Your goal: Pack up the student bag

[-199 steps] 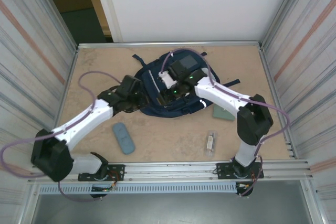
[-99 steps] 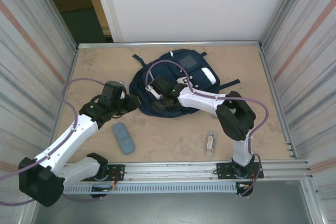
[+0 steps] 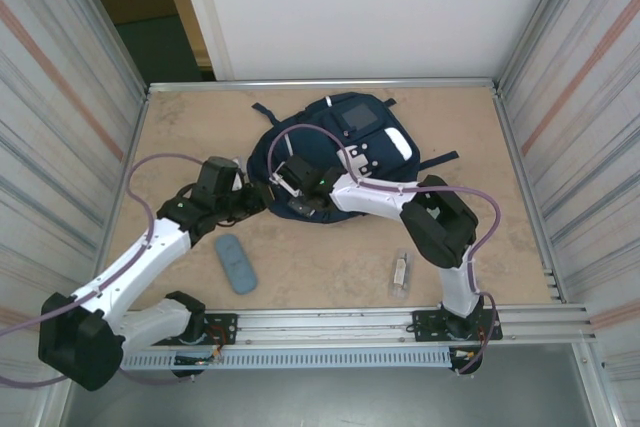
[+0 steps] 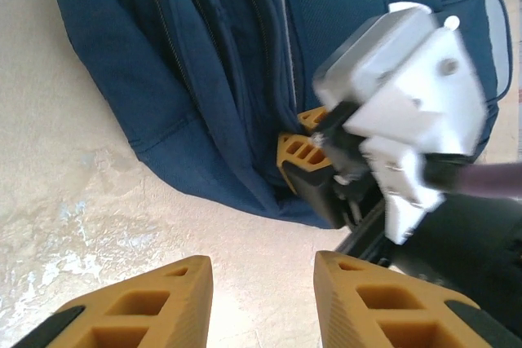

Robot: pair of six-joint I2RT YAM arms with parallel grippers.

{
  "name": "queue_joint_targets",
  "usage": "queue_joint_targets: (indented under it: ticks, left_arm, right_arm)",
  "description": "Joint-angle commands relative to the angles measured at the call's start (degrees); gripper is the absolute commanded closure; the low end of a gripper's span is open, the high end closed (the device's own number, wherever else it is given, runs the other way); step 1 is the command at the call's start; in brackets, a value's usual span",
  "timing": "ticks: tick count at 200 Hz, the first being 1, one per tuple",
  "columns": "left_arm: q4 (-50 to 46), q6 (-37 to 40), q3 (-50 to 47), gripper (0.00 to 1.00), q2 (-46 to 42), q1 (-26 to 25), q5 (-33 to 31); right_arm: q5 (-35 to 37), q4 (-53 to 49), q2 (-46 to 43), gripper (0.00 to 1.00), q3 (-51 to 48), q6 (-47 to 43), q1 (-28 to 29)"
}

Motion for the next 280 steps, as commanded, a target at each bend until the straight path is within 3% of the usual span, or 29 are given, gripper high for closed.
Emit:
queue_joint_targets:
  ticks: [1,41,71,115,134,170,190,214,259,280]
  left_arm:
    - [4.2,-1.8,0.0,0.63,1.8,0.3,0.9]
    - [11.5,-2.2,3.3,0.62,10.9,0.3,0.9]
    - [13.7,-3.1,6.2,0.64,19.4,0.0,2.1]
    - [11.7,-3.0,4.1,0.65,22.6,-2.0,-4.5]
    - [13.4,0.5,2.1,0.66,23.4,-1.0,-6.0]
    - [21.9,17.9,-0.6,0.65,17.0,-0.5,3.1]
    - [22.9,35.4,-1.1,0.61,9.8,-5.7,5.9]
    - [32.5,55.1,-7.5,0.59,3.2,-13.6,4.4]
    - [38.7,66.4,-9.5,0.59,8.9,-13.4,4.5]
    - [47.5,71.8,-11.4,0.63,13.1,-13.4,3.0]
  right_arm:
    - [-6.1,-2.2,-4.0,0.98,1.9,3.4,-2.1]
    - [-16.9,-4.8,-7.7,1.00,4.9,9.6,-6.8]
    - [-21.1,-8.0,-9.8,1.00,7.4,13.3,-10.3]
    - [-29.7,-8.6,-11.4,1.00,8.5,17.9,-14.7]
    - [-34.1,-8.0,-10.7,1.00,8.7,21.0,-16.0]
    - [-36.0,-8.9,-8.8,1.00,8.7,23.1,-16.1]
    - [-36.9,-10.4,-7.7,1.00,9.4,23.3,-16.4]
    - [-41.1,-12.1,-7.0,1.00,10.3,25.5,-17.9]
    - [-47.0,-11.3,-6.0,1.00,10.2,29.9,-19.9]
    - [-48.2,-11.0,-5.6,1.00,10.1,31.9,-19.9]
